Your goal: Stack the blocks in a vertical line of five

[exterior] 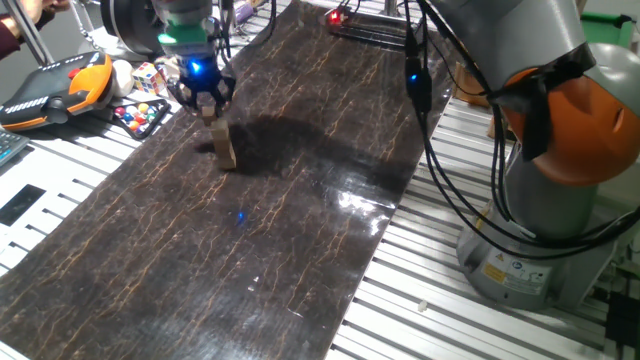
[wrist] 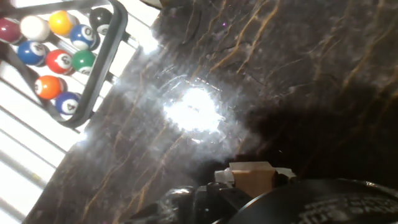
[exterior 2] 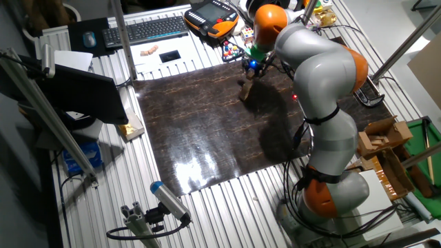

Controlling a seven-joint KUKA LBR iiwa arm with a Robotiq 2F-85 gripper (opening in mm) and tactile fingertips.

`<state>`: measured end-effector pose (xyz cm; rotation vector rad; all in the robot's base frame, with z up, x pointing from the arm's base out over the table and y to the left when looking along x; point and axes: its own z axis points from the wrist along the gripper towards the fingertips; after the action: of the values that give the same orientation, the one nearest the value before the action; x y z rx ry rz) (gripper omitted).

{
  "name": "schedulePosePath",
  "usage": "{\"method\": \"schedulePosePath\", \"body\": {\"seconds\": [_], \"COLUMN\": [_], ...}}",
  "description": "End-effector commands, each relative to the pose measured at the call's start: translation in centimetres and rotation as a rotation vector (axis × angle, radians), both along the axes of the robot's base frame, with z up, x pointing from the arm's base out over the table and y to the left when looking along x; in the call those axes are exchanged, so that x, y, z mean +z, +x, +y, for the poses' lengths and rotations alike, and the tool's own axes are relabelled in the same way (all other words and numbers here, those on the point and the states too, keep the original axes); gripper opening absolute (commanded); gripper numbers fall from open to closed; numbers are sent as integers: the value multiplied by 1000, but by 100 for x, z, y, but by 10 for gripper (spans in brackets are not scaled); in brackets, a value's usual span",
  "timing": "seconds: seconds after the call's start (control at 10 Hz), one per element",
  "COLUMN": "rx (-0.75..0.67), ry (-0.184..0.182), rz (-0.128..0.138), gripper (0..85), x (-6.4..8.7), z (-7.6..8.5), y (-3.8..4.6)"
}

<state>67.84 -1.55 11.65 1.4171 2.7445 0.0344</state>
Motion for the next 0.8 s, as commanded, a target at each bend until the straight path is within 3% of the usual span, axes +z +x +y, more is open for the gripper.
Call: {"method": "schedulePosePath", "body": {"seconds": [0.0,0.4,0.7], "rx": [-5,-2,-24], "ry": [0,-3,-7], "rz": [7,35,47], "gripper": [10,10,10], "x": [256,551,695], "z": [28,152,255], "y": [-7,-121,-286]}}
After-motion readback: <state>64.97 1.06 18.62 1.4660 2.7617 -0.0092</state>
